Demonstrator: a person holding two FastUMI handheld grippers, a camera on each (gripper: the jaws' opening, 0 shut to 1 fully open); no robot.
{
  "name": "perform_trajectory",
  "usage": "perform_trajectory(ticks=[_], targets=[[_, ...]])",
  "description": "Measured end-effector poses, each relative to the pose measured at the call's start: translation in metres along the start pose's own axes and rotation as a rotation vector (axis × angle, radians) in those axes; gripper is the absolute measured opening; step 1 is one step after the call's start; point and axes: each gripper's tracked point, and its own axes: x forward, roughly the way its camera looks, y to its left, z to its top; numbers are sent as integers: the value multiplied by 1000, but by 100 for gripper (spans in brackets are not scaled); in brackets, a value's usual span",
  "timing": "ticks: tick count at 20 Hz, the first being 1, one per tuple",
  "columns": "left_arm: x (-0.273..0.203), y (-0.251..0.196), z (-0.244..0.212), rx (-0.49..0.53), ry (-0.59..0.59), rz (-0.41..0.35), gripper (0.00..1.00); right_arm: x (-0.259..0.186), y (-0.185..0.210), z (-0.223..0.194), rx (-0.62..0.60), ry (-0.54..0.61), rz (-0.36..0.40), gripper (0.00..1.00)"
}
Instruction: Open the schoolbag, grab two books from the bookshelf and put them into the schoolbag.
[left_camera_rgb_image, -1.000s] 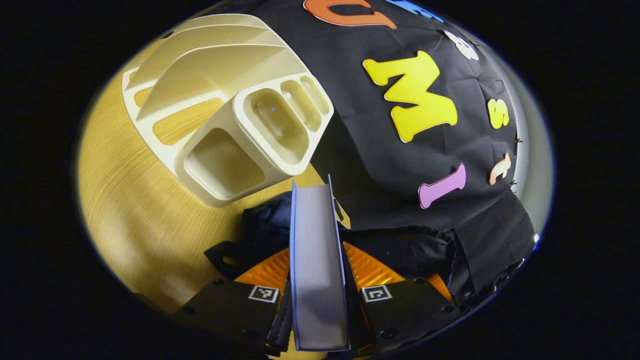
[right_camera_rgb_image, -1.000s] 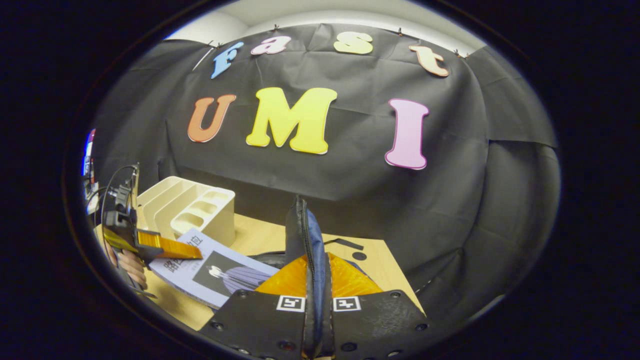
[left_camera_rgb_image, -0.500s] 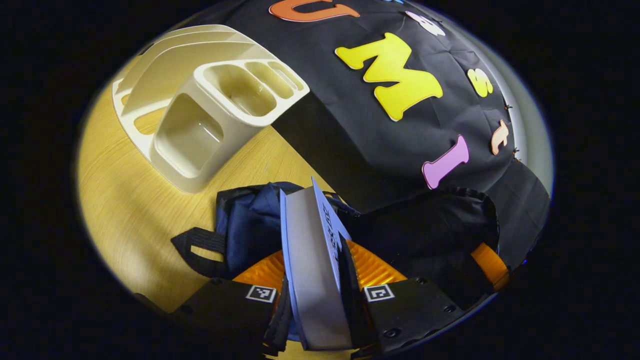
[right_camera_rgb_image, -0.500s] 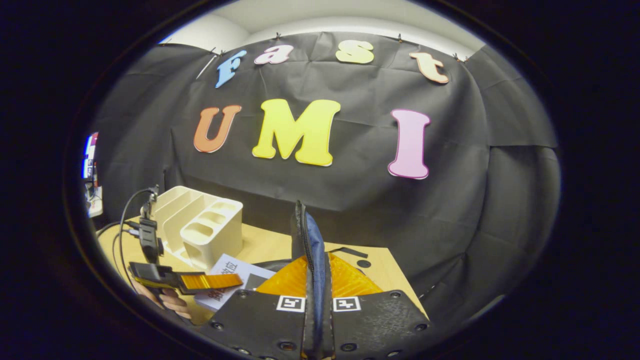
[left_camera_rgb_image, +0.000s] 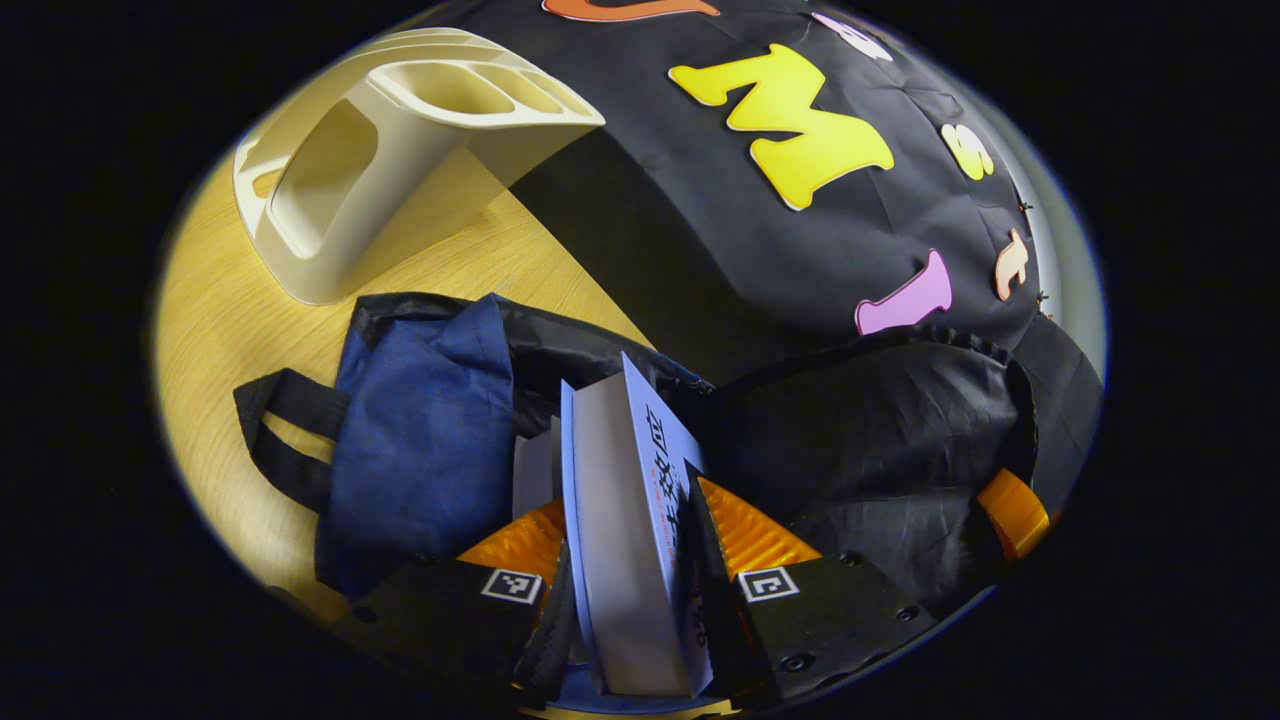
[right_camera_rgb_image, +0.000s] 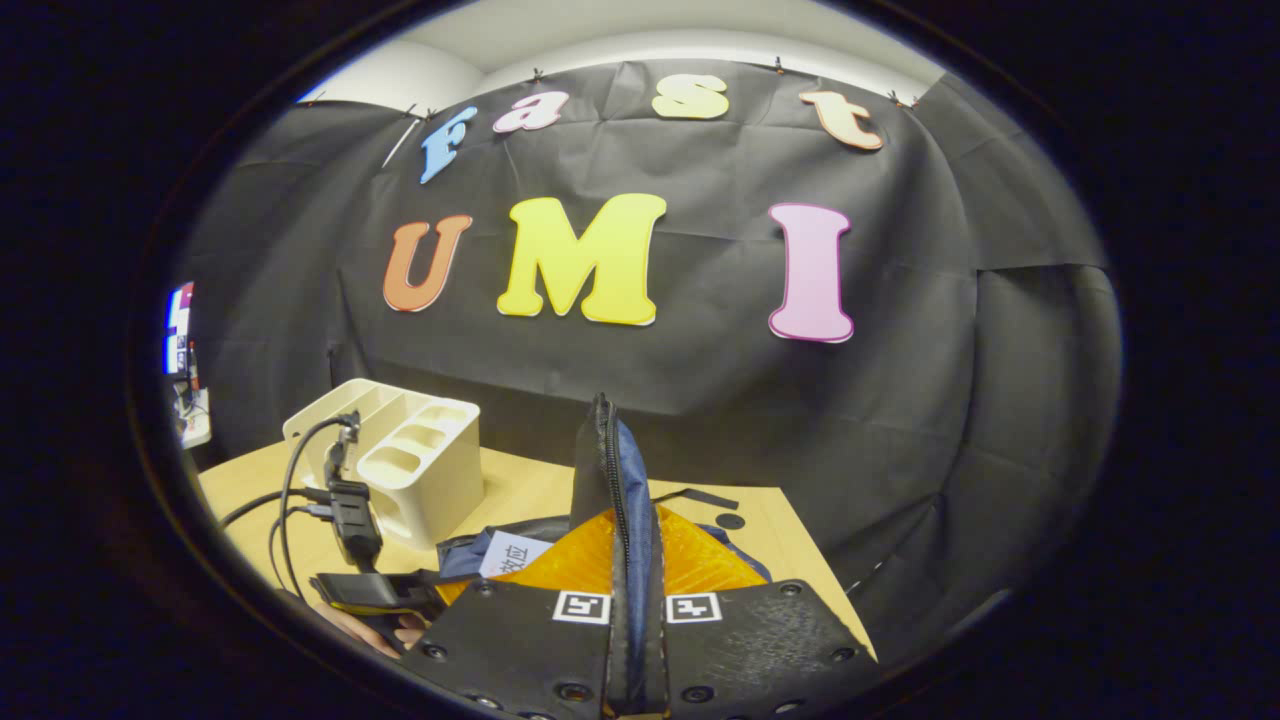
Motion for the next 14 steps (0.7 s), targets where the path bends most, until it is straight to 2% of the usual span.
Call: perform_trajectory(ticks=[6, 9, 10, 12, 14], targets=[[25, -20, -17, 11, -24, 22, 59, 0, -6, 4, 16, -32, 23, 6], [27, -18, -14, 82, -50, 62, 61, 2, -14, 3, 21, -33, 8, 6], [27, -17, -13, 108, -48, 67, 69, 1, -15, 1, 26, -33, 13, 6], [25, -15, -11, 170, -45, 85, 75, 0, -18, 0, 35, -32, 14, 6], [22, -9, -6, 281, -57, 123, 81, 0, -21, -4, 48, -27, 7, 6]])
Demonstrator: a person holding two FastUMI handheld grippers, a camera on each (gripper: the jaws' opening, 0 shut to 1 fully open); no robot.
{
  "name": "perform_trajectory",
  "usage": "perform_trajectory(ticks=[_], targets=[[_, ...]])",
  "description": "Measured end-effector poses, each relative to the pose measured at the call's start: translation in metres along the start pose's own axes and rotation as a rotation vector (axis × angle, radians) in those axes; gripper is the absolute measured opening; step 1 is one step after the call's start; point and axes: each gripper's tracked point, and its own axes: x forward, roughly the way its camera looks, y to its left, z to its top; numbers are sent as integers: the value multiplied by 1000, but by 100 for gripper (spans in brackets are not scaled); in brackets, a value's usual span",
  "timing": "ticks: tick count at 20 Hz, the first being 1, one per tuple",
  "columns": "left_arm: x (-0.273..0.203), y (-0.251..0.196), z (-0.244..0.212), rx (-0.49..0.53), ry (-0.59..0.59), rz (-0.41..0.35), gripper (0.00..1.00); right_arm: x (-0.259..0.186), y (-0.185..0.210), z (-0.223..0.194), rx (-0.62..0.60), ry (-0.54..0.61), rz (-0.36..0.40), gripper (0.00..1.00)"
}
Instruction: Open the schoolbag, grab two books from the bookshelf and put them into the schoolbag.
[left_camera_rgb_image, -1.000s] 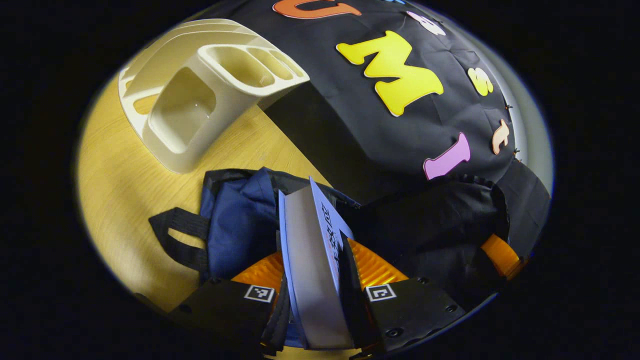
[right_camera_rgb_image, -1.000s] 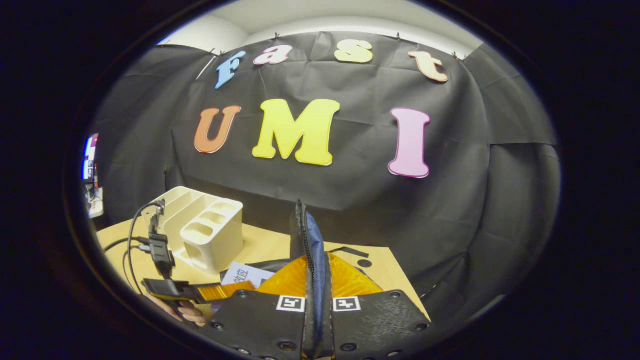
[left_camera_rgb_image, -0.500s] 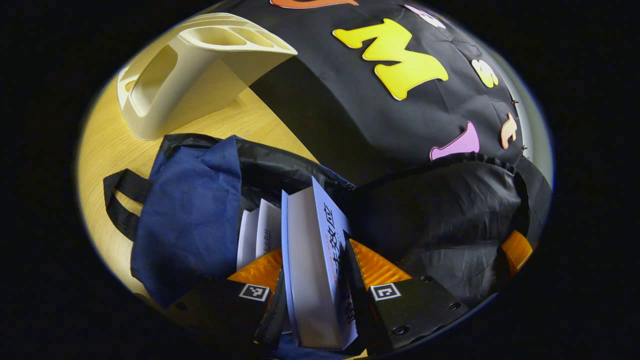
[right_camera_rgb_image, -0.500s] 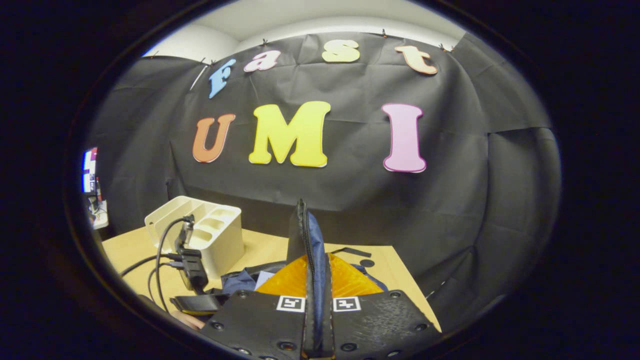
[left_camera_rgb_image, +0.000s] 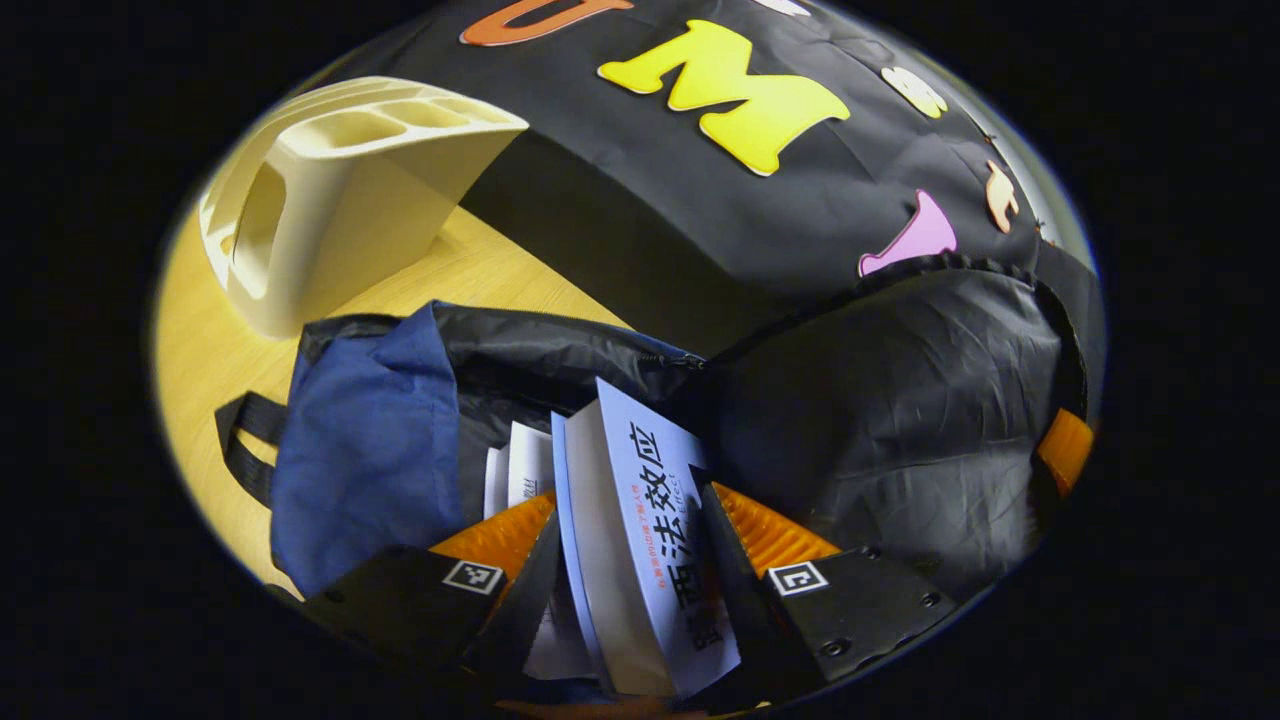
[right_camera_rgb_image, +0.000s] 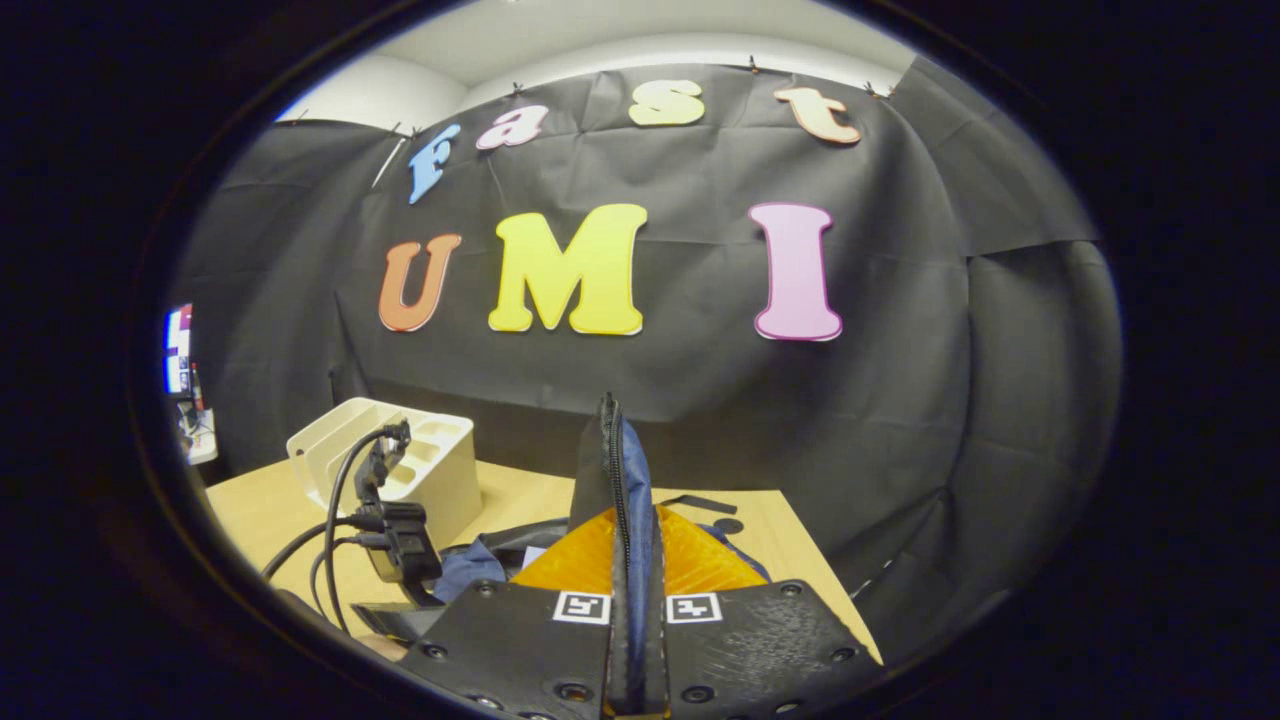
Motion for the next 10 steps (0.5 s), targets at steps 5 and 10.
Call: perform_trajectory(ticks=[5, 10], targets=[[-12, 23, 14, 144, -35, 99, 91, -5, -2, -12, 19, 32, -25, 10], [-36, 54, 34, 181, -74, 177, 97, -10, -11, -22, 17, 45, -84, 13]])
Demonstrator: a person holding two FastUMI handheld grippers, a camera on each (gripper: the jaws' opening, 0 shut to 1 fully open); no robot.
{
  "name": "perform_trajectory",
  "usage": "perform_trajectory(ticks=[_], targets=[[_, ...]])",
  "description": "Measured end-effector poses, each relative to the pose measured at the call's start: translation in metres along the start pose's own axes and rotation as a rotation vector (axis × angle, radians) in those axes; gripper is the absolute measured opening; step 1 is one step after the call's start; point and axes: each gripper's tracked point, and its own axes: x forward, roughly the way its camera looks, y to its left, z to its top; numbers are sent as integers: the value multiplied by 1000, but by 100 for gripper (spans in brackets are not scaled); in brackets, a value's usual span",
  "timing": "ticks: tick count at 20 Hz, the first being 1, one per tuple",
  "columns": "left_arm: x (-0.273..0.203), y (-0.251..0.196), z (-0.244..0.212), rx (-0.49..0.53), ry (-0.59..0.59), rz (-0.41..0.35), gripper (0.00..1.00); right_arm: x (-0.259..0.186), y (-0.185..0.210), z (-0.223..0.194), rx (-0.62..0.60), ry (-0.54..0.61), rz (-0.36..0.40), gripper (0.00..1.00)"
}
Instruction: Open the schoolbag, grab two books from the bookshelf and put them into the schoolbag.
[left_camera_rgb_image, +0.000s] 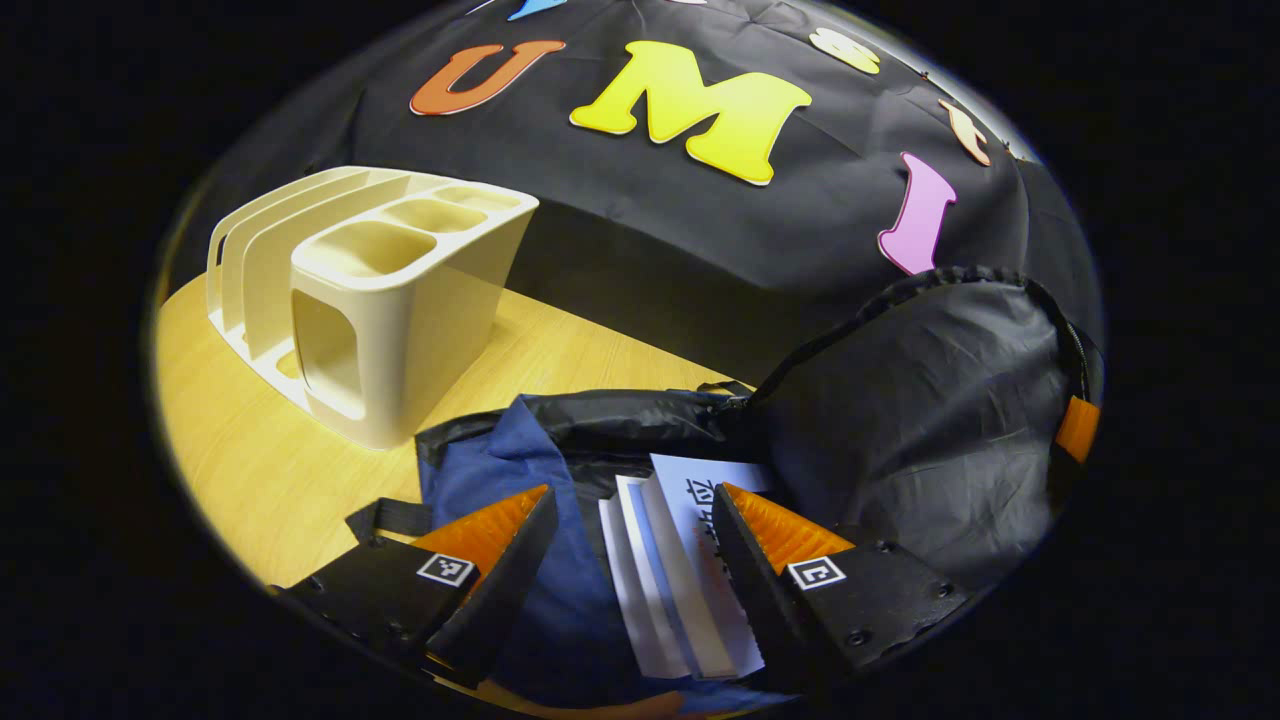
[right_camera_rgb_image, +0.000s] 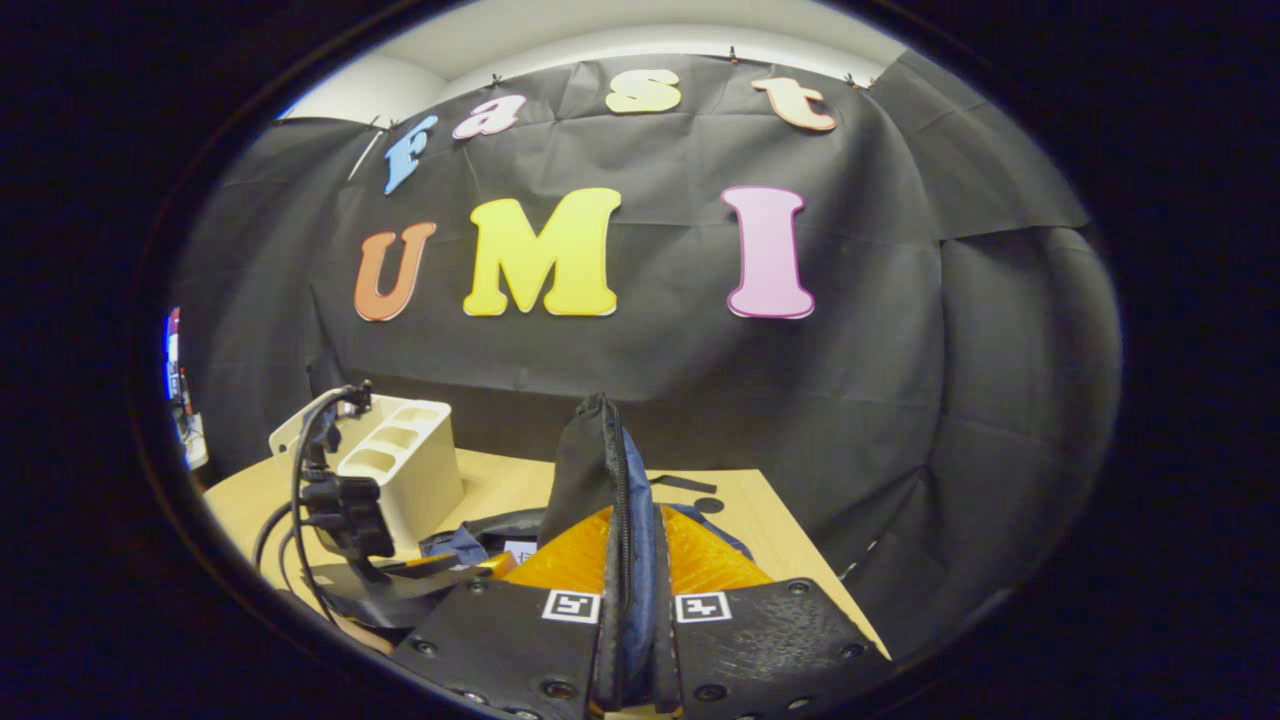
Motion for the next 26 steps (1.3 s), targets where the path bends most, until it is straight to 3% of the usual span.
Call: perform_trajectory(ticks=[6, 8, 9, 11, 14, 15, 16, 19, 20, 22, 23, 24, 26], targets=[[-29, 45, 8, 14, -14, 65, 98, -8, 0, -20, 1, 44, -47, 19], [-42, 60, 16, 31, -38, 89, 97, -11, 1, -24, -5, 48, -59, 29], [-48, 68, 20, 47, -49, 104, 97, -14, 3, -25, -3, 51, -60, 24], [-65, 83, 30, 76, -84, 130, 98, -19, 6, -28, -6, 52, -64, 37], [-95, 105, 50, 109, -145, 178, 97, -30, 14, -35, -12, 56, -63, 45], [-105, 111, 54, 116, -158, 188, 97, -35, 17, -37, -10, 57, -62, 58], [-116, 116, 58, 126, -167, 193, 97, -39, 22, -38, -7, 58, -52, 53], [-150, 128, 75, 194, -199, 213, 97, -55, 32, -44, -15, 53, -34, 78], [-161, 131, 79, 210, -214, 220, 98, -61, 36, -44, -20, 50, -29, 75], [-181, 135, 85, 218, -239, 228, 98, -74, 42, -42, -27, 33, -16, 85], [-192, 136, 86, 214, -251, 224, 97, -81, 44, -41, -29, 27, -12, 77], [-201, 135, 88, 217, -260, 218, 98, -88, 46, -40, -32, 17, -7, 89], [-219, 135, 89, 236, -276, 214, 97, -103, 48, -37, -35, -9, -1, 87]])
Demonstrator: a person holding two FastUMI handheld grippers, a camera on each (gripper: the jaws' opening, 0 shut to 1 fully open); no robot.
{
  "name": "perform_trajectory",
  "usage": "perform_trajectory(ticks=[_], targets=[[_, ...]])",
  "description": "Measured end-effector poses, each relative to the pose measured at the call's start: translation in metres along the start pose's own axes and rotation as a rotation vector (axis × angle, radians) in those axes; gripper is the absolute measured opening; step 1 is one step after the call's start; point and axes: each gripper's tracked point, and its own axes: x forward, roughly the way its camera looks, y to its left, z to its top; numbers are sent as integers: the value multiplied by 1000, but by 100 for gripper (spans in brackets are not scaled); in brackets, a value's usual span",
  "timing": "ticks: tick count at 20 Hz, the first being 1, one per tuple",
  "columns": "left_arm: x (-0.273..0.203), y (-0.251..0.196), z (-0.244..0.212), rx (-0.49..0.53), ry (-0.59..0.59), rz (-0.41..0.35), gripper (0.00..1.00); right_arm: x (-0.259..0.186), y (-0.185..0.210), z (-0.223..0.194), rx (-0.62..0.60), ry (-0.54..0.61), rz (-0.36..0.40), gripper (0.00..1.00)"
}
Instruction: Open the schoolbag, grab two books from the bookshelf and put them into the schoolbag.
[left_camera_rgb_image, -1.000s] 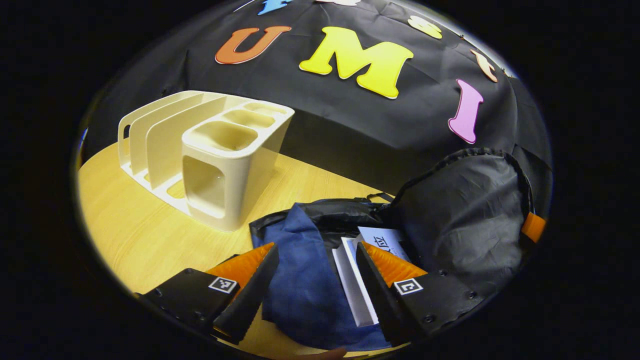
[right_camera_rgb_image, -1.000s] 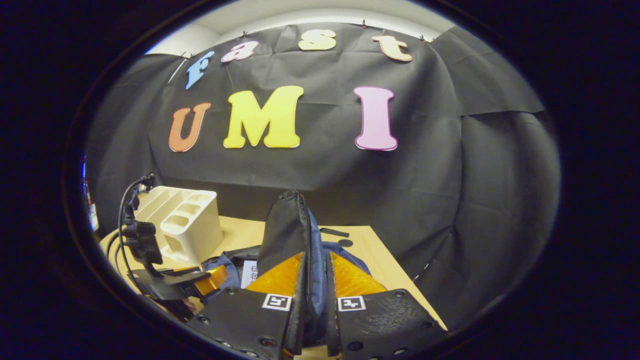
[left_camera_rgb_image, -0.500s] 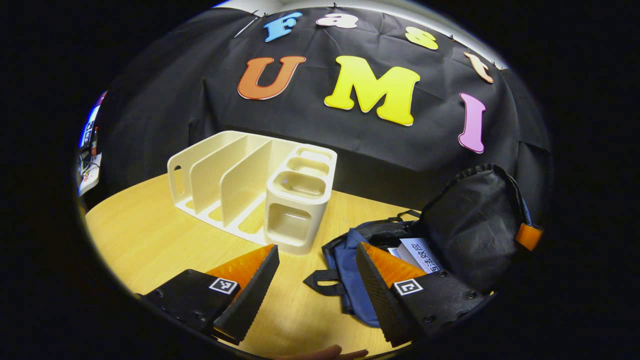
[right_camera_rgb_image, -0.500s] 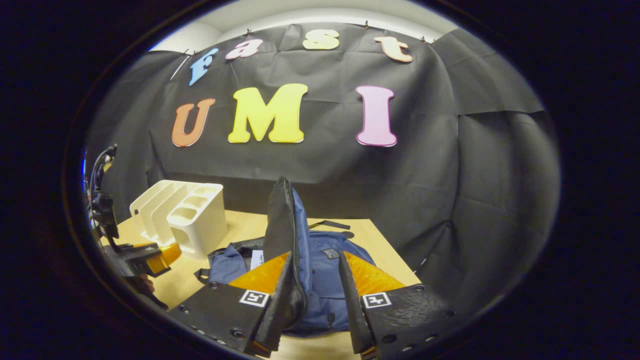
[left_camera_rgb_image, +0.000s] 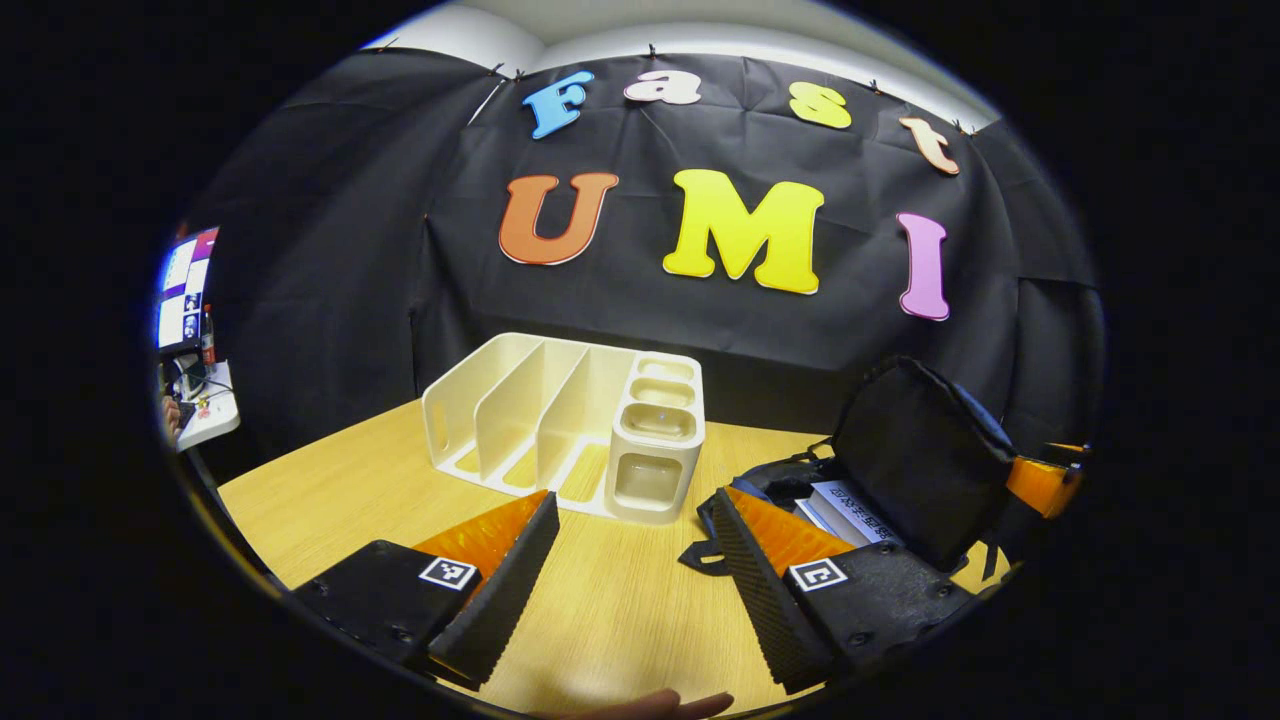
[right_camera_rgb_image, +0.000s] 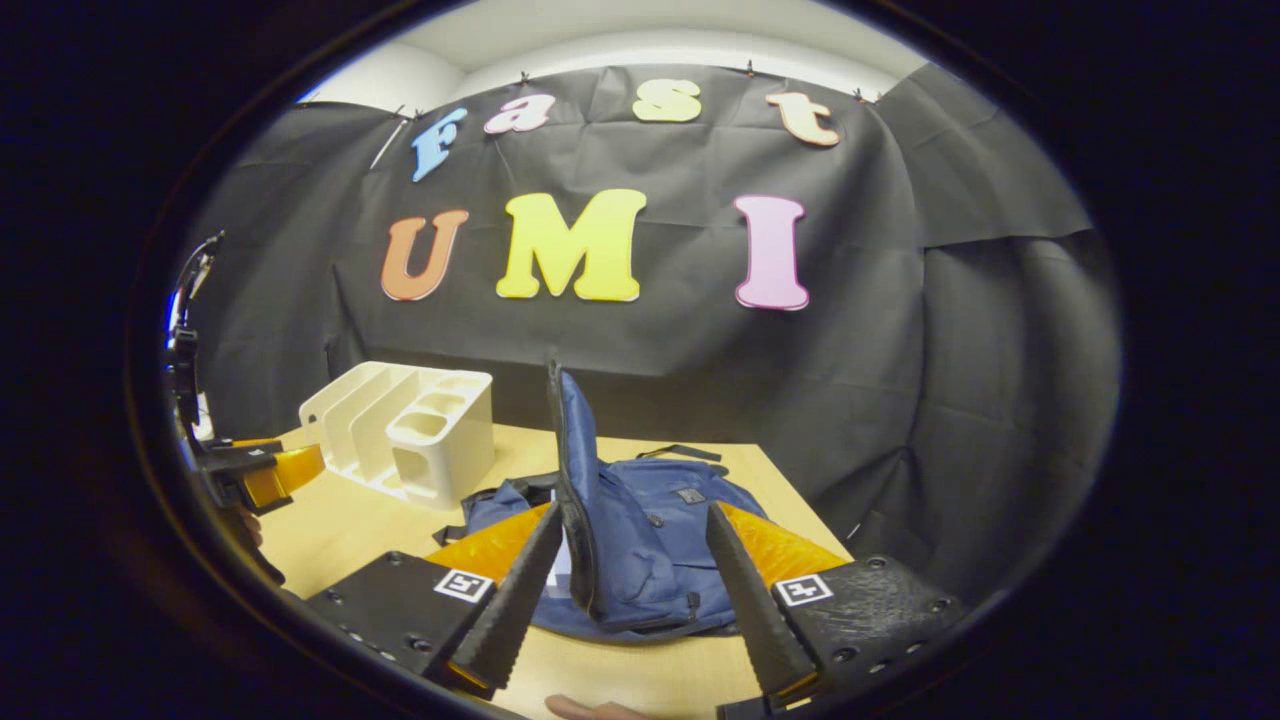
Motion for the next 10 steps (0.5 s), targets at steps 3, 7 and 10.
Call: perform_trajectory(ticks=[3, 7, 10], targets=[[-25, 5, 15, 26, -47, -5, 97, -22, -3, 4, -7, -34, 0, 94], [-60, 0, 30, 54, -91, -57, 98, -53, -23, 9, 39, -82, -29, 93], [-87, 6, 34, 93, -109, -45, 98, -81, -29, 7, 64, -121, -31, 95]])
